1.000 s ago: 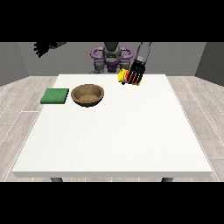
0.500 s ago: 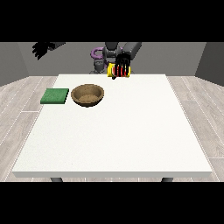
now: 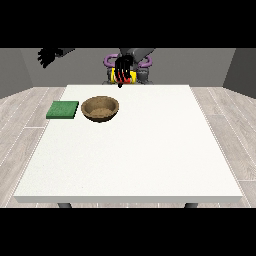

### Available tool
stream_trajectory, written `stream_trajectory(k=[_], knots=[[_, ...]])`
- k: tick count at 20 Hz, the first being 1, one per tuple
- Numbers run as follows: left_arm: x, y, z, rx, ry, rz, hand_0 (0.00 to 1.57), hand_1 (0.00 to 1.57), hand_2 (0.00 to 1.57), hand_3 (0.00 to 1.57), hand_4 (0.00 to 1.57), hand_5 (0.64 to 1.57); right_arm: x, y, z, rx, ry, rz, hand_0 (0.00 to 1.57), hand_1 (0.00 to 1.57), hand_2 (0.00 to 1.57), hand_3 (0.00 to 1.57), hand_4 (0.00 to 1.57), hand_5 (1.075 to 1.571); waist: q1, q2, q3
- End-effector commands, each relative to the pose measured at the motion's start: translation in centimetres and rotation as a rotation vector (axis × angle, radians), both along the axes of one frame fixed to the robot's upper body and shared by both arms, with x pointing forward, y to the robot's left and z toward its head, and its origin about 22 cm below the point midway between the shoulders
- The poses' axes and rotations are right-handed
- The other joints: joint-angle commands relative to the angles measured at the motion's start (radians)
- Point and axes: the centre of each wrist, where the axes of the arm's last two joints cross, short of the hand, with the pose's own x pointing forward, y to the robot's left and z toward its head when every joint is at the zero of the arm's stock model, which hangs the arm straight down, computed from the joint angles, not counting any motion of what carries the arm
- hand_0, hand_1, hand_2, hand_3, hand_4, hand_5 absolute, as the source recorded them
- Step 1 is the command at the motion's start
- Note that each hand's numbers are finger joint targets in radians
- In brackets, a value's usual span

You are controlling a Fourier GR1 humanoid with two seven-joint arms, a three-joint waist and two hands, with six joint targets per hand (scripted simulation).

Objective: Pick the cup and pour the ball into the bowl, then pick the bowl and place it on the pad

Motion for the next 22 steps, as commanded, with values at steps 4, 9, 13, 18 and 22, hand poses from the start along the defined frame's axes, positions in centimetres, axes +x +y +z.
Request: stream_trajectory(k=[4, 9, 13, 18, 22], knots=[[-1.6, -3.0, 2.4, 0.150, 0.021, -0.079, 0.00, 0.00, 1.24, 1.52, 0.90, 1.570, 1.4, 0.5, 0.9, -0.016, -0.005, 0.019, 0.00, 0.00, 0.00, 0.00, 0.69, 1.563, -0.011, 0.017, -0.0007], [-0.4, -1.9, 5.0, -0.127, -0.077, -0.077, 0.30, 0.30, 1.57, 1.39, 0.88, 1.561, 1.3, -0.6, 0.7, -0.007, -0.017, -0.089, 0.00, 0.00, 0.00, 0.00, 0.71, 1.569, 0.121, 0.070, -0.0010], [-0.9, 1.1, 4.8, -0.467, -0.082, -0.112, 0.85, 0.85, 1.57, 1.32, 1.23, 1.567, 0.1, -3.2, 1.1, 0.004, -0.024, -0.149, 0.00, 0.00, 0.00, 0.00, 0.70, 1.570, 0.182, 0.118, -0.0027], [-0.9, 1.9, 9.9, -1.106, -0.168, -0.109, 0.62, 0.62, 0.28, 0.00, 1.10, 1.571, 2.2, -0.5, 1.5, 0.046, -0.055, -0.106, 0.00, 0.00, 0.00, 0.00, 0.71, 1.570, 0.195, 0.247, -0.0209], [-1.4, 3.5, 15.1, -1.473, -0.139, -0.225, 0.00, 0.00, 0.00, 0.00, 0.41, 1.497, 2.8, -0.5, 2.2, 0.049, -0.074, -0.139, 0.00, 0.00, 0.00, 0.00, 0.70, 1.570, 0.236, 0.300, -0.0184]])
